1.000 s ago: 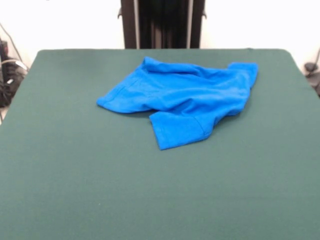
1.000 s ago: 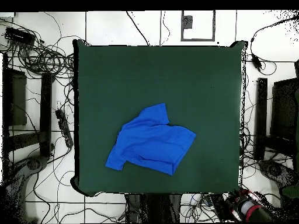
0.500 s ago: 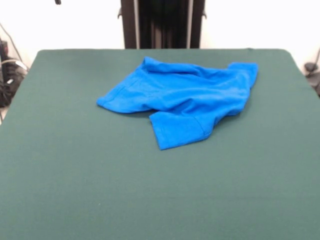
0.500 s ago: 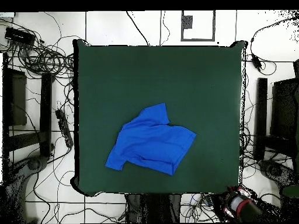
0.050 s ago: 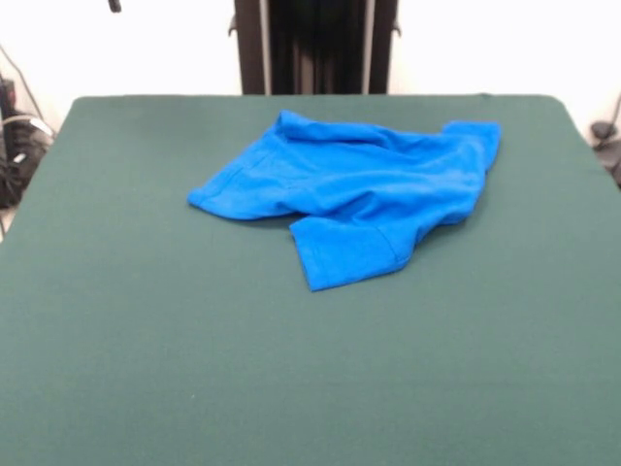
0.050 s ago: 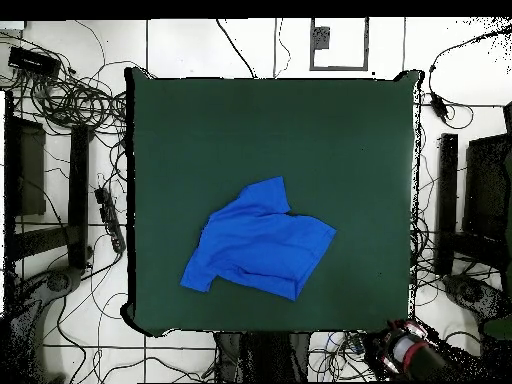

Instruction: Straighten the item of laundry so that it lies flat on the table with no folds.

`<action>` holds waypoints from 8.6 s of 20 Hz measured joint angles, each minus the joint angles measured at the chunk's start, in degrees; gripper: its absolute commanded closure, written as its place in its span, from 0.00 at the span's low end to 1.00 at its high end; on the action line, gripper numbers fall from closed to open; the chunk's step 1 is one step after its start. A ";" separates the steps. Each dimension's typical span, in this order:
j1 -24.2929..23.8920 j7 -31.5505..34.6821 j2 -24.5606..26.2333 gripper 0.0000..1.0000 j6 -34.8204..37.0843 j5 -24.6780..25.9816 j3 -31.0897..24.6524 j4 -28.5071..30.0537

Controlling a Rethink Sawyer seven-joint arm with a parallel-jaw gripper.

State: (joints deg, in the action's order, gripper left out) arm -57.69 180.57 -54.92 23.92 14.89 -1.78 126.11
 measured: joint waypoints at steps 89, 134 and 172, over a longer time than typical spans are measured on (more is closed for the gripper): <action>13.74 0.00 18.98 0.00 -12.98 -17.37 1.99 -5.09; 18.28 0.00 25.50 0.00 -15.68 -18.12 -1.61 -5.07; 21.34 0.00 28.93 0.00 -21.71 -10.59 -3.46 -1.18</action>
State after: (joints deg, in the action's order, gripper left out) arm -36.35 180.57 -25.98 2.21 4.30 -5.24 124.93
